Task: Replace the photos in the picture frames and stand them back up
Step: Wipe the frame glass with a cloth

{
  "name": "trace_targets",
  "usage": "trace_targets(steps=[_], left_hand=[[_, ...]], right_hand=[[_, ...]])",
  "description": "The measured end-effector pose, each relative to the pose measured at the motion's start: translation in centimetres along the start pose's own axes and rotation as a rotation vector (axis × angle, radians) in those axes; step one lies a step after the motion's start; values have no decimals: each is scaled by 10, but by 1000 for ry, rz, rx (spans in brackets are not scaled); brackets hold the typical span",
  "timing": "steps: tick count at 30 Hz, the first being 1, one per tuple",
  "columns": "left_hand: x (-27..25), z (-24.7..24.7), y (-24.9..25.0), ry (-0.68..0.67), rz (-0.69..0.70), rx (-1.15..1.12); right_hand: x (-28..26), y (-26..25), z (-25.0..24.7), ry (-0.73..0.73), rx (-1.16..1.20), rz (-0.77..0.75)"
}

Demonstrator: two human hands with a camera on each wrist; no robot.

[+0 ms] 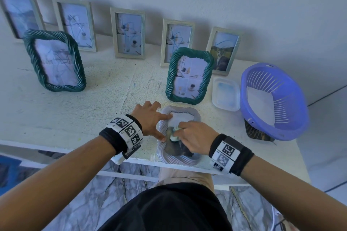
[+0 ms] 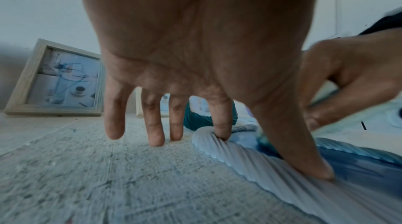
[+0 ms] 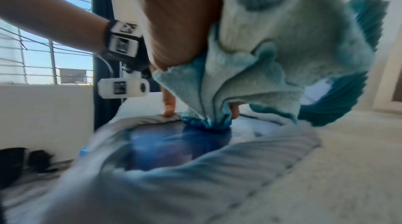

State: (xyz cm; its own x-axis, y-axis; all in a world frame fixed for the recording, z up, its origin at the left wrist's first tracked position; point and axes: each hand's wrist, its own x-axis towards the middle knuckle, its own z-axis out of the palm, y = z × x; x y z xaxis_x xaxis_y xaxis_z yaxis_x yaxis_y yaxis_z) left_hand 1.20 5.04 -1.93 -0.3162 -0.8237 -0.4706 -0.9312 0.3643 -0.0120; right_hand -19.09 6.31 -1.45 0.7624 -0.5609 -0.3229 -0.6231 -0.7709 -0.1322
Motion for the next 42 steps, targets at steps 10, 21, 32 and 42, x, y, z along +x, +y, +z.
trace_targets(steps=[10,21,32,42], left_hand=[[-2,-3,2,-14,-8,-11],[-1,-7,6,-30,-4,3],[1,-8,6,-42,-2,1],[0,-7,6,-40,-1,-8]], right_hand=[[-5,-5,-1,-21,-26,38],[19,24,-15,29,-134,157],[9,39,-18,32,-151,181],[-12,27,-6,-43,-106,89]])
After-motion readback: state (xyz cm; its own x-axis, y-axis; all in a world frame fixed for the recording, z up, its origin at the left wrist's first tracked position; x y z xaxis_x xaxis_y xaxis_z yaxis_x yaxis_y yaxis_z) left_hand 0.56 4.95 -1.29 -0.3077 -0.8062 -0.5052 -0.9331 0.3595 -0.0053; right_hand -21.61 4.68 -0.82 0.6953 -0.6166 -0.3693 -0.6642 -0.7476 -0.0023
